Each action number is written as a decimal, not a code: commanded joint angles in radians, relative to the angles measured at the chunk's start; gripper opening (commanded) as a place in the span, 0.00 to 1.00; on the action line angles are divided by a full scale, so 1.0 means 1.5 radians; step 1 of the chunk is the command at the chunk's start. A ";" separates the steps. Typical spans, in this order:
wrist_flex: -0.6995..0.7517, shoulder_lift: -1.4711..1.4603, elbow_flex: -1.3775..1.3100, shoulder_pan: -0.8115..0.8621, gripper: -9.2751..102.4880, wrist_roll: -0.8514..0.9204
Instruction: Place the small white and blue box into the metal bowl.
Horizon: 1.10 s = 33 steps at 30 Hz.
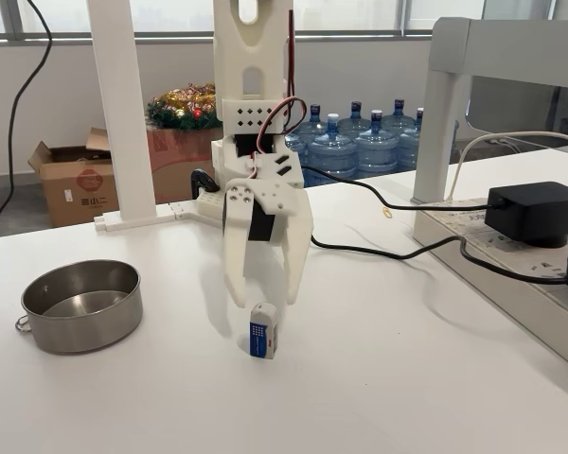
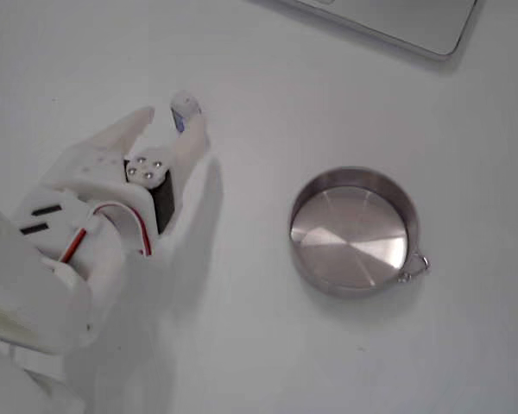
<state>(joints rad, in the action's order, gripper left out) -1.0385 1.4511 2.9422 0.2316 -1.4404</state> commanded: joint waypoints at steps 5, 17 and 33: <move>-0.011 -0.049 -0.048 -0.003 0.31 -0.007; -0.011 -0.096 -0.098 0.000 0.31 -0.005; -0.012 -0.135 -0.135 0.008 0.25 -0.005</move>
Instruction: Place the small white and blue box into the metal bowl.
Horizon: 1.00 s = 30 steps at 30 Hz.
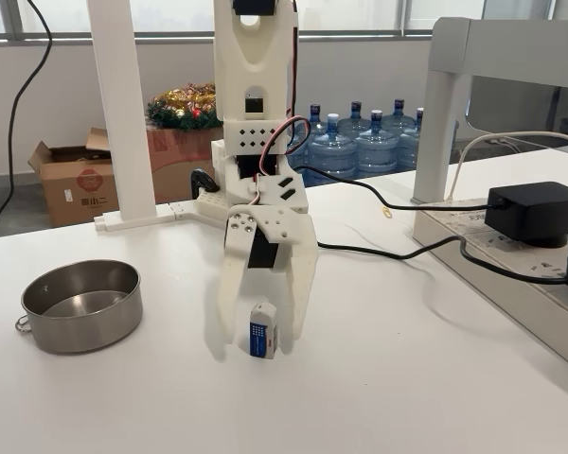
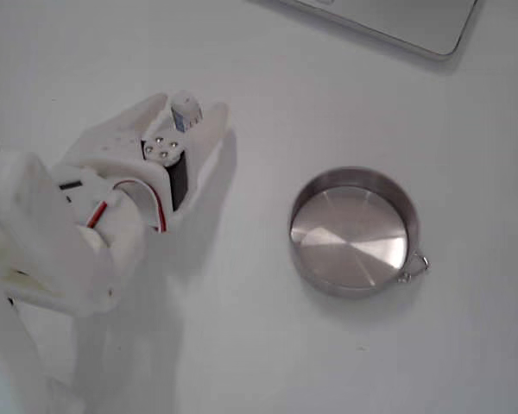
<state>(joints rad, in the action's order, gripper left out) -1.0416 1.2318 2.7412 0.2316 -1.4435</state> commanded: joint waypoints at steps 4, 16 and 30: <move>-0.010 0.011 -0.001 0.022 0.22 -0.003; -0.010 0.006 -0.001 0.039 0.19 -0.002; -0.010 0.003 -0.001 0.034 0.11 -0.002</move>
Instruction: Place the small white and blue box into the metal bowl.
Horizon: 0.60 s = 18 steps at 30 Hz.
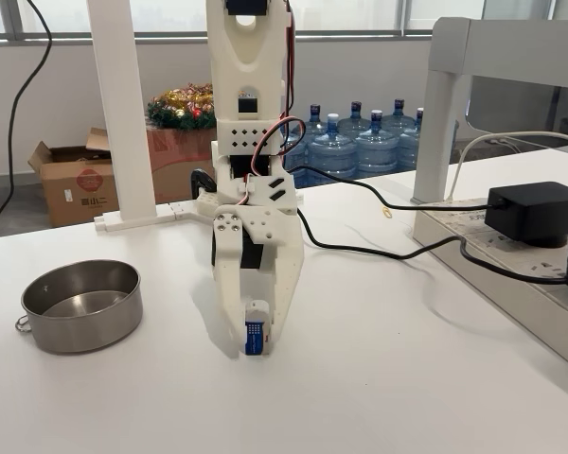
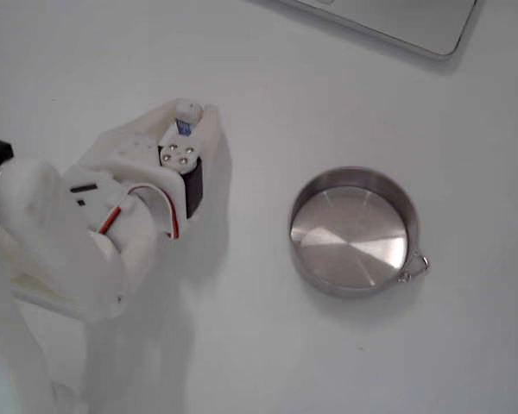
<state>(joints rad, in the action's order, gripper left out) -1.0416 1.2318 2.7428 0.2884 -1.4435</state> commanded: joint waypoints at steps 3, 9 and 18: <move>-0.010 0.004 -0.001 0.001 0.07 -0.002; -0.010 0.014 0.000 0.002 0.06 -0.002; -0.008 0.180 0.072 0.036 0.06 -0.002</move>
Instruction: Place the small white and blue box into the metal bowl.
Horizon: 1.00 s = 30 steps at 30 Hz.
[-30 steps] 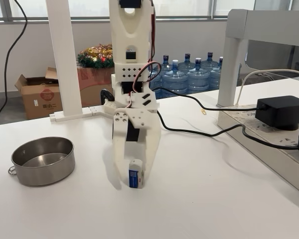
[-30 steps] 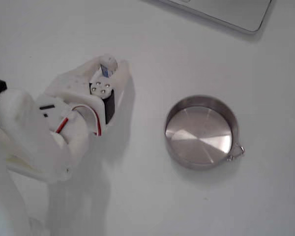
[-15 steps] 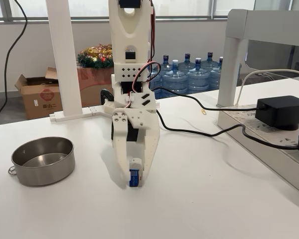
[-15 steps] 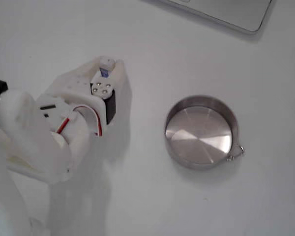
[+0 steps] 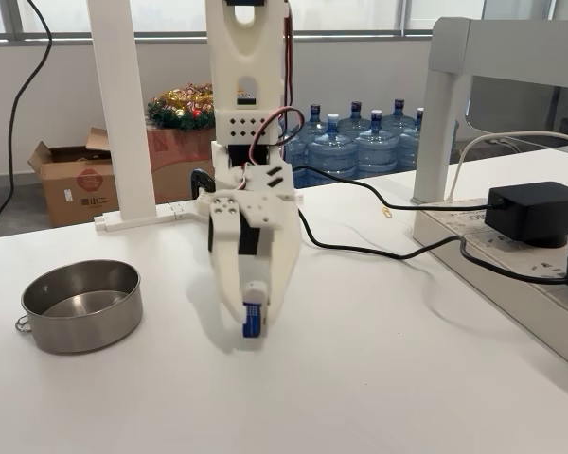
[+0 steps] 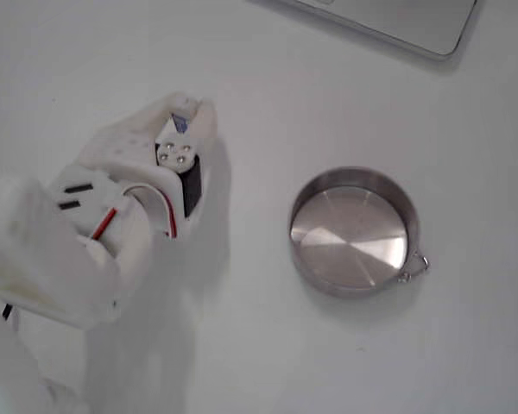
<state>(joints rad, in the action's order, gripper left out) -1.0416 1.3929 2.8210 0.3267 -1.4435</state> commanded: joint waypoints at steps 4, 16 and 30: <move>-0.002 0.154 0.057 0.048 0.06 -0.002; -0.001 0.277 0.121 0.197 0.07 -0.002; -0.001 0.267 0.143 0.342 0.07 -0.003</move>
<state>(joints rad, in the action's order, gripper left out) -1.0416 1.7810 3.0327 0.8191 -1.4435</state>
